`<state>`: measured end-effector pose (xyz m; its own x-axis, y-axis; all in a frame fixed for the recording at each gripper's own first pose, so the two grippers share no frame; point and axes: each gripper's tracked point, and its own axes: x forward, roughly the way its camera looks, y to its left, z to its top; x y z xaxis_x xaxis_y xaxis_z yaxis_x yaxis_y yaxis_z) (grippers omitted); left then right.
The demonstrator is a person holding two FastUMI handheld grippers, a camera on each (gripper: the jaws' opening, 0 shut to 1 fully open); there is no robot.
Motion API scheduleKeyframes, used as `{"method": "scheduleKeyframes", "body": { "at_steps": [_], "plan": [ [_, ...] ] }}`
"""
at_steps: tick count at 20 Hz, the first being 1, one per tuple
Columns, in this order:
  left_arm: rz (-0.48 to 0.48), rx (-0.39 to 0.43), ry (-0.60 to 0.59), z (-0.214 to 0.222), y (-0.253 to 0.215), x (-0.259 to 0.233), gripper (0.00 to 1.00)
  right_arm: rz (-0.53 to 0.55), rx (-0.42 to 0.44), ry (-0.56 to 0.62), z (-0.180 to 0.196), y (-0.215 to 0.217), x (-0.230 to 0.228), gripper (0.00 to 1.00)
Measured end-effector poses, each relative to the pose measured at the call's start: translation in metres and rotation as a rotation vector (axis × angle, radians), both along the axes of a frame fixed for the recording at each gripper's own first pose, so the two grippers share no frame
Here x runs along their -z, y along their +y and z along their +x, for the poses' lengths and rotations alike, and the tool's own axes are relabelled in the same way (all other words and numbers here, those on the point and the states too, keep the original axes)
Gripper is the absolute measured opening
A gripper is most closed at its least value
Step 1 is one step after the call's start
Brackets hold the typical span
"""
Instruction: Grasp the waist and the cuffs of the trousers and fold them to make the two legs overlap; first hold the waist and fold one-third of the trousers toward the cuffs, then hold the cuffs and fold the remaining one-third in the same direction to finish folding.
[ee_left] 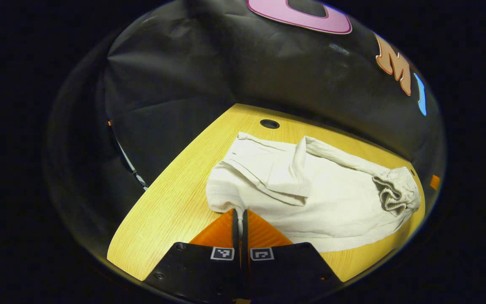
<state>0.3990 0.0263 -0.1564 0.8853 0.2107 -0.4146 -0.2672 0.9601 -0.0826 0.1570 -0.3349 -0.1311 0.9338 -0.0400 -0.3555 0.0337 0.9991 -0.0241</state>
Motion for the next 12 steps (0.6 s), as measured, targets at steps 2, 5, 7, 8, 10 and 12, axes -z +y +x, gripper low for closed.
{"method": "scheduleKeyframes", "body": {
  "at_steps": [2, 5, 7, 8, 10, 12],
  "plan": [
    [-0.03, -0.014, -0.012, 0.0, -0.002, -0.002, 0.0, -0.004, 0.012, -0.004, -0.005, -0.009, -0.002, 0.96],
    [-0.096, -0.013, -0.03, -0.003, -0.02, -0.01, 0.0, -0.004, 0.03, -0.009, -0.01, -0.021, -0.005, 0.94],
    [-0.114, -0.007, -0.054, -0.004, -0.031, -0.023, 0.0, 0.002, 0.047, -0.016, -0.013, -0.032, -0.006, 0.96],
    [-0.114, -0.004, -0.068, -0.003, -0.037, -0.032, 0.0, 0.011, 0.053, -0.015, -0.015, -0.037, -0.006, 0.96],
    [-0.099, 0.007, -0.099, -0.003, -0.051, -0.051, 0.0, 0.024, 0.06, -0.015, -0.022, -0.046, -0.005, 0.94],
    [-0.085, 0.031, -0.137, 0.0, -0.072, -0.075, 0.0, 0.025, 0.062, -0.018, -0.029, -0.056, -0.007, 0.94]
  ]
}}
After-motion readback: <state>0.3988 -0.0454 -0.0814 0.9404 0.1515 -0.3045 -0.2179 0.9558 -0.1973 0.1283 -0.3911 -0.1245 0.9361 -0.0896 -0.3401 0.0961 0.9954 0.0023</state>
